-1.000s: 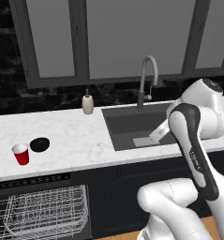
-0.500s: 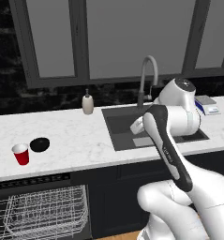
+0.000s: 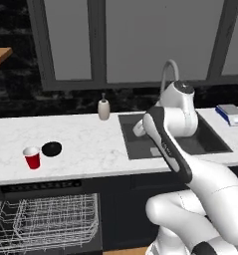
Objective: Pick up the cup and bowl from the counter, place them in the dishwasher, and close the dishwasher door.
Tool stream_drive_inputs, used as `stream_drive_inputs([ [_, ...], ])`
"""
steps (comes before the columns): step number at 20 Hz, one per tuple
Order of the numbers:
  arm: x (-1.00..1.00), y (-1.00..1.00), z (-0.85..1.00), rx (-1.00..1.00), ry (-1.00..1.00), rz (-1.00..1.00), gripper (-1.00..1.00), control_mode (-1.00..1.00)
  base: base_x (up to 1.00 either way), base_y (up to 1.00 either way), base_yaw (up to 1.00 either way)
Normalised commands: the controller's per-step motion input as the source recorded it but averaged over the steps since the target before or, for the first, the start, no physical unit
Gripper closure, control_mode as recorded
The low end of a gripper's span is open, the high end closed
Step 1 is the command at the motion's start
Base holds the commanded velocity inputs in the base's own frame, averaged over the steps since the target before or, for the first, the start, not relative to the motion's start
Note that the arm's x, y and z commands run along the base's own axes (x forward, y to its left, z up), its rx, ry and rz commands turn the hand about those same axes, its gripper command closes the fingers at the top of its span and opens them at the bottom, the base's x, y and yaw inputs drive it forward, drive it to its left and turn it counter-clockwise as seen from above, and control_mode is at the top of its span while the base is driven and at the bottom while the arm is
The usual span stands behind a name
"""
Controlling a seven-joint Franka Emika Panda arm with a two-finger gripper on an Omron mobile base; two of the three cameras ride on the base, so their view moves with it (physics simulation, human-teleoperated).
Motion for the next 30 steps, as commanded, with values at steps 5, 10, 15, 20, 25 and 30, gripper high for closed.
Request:
stream_drive_inputs([
  [5, 0.0, 0.0, 0.0, 0.0, 0.0, 0.0, -1.0, 1.0, -0.08, -0.47, 0.79],
  [10, 0.0, 0.0, 0.0, 0.0, 0.0, 0.0, -1.0, 1.0, -0.28, -0.59, 0.86],
  [15, 0.0, 0.0, 0.0, 0.0, 0.0, 0.0, -1.0, 1.0, -0.13, -0.78, 0.7],
  [20, 0.0, 0.0, 0.0, 0.0, 0.0, 0.0, -1.0, 1.0, 0.25, -0.03, 0.38],
  [25, 0.0, 0.0, 0.0, 0.0, 0.0, 0.0, -1.0, 1.0, 0.28, -0.05, 0.27],
  [30, 0.0, 0.0, 0.0, 0.0, 0.0, 0.0, -1.0, 1.0, 0.13, -0.76, 0.23],
])
